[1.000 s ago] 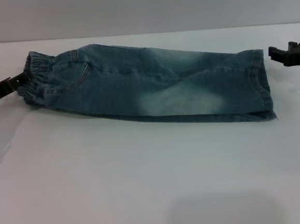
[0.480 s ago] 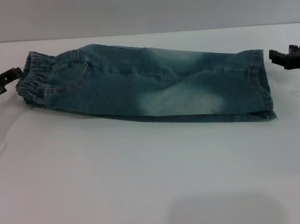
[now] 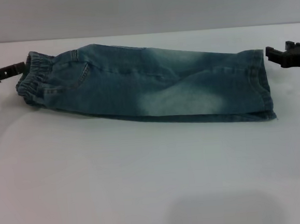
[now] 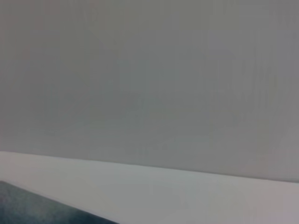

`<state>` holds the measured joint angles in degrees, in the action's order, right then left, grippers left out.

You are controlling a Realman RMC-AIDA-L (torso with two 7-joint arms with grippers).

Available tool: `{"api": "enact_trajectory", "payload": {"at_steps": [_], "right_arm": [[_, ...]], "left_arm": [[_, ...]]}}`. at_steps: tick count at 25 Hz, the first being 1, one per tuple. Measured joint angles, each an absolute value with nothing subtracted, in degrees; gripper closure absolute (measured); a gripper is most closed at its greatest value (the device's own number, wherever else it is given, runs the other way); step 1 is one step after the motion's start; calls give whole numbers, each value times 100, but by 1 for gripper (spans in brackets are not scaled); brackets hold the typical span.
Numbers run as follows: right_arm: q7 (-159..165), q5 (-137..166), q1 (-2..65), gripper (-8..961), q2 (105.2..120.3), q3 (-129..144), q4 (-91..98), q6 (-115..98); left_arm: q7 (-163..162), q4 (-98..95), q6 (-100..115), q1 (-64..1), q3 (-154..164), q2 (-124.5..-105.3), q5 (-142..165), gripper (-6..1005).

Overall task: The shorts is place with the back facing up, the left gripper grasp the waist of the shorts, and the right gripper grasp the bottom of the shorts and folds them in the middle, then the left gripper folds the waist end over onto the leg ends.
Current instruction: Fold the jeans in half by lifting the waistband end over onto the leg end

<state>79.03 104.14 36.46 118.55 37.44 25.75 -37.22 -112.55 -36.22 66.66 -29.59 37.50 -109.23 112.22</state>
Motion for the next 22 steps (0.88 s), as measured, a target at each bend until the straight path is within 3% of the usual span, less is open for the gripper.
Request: {"api": "enact_trajectory", "payload": {"at_steps": [5,14,16,17,22], "right_arm": [[7872,10389,3655,395,11855,3744,2550,-3726],[7869,10388,3629,395,11855,3744,2544,-3734],[7868,10388,3623,395,11858,3744,2538,-3744],[7868,10388,3613,395,11860,3744,2536,-3755],[7865,10388,3568,395,11863,3744,2531,-3805]], "left_arm": [[-11286,-3691,7096,-3081,3973,-10770,11588,207],[-11447,-3811,6026,-3297,4029,-11252,12453,226],[-11447,-3811,6026,-3297,4029,-11252,12453,231],[-11454,-3852,5724,-3336,4031,-11376,12517,233],[-11462,-3852,5620,-3359,4026,-11391,12524,244]]}}
